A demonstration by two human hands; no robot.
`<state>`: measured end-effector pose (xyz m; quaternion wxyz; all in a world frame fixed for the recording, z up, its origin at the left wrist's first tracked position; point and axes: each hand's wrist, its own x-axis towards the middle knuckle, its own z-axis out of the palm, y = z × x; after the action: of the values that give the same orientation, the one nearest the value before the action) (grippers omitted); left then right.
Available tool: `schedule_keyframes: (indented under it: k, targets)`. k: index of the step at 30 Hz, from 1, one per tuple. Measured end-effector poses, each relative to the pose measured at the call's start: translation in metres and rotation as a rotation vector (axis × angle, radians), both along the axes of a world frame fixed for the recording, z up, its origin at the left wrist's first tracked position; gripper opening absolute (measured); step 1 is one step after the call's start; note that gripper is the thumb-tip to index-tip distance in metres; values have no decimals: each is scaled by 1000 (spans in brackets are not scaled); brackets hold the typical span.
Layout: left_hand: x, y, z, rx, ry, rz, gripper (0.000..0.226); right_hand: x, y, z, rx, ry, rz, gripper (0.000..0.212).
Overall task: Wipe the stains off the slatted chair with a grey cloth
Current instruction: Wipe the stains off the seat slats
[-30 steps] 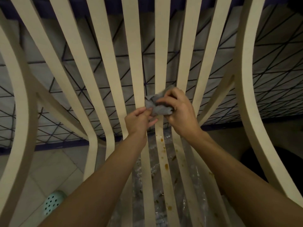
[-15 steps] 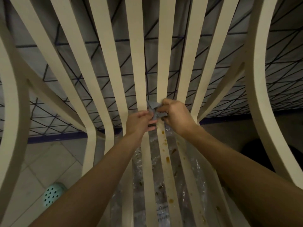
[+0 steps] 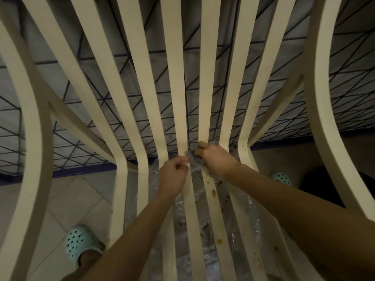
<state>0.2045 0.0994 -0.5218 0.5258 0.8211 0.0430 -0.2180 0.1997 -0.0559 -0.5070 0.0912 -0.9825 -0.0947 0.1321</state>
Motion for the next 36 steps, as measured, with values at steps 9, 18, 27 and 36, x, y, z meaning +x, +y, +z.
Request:
schedule_keyframes:
  k: [9,18,27,36]
  targets:
    - [-55,39,-6,303,-317,-480,56,3,10,-7,126,10,-128,41]
    - [-107,75,-11,502,-402,-762,58,-35,27,-14,241,51,-249,37]
    - [-125,66,0,534,-400,-778,61,-61,22,-3,242,69,-253,34]
    - [-138,73,7,576,-419,-807,59,-92,31,-1,365,65,-348,28]
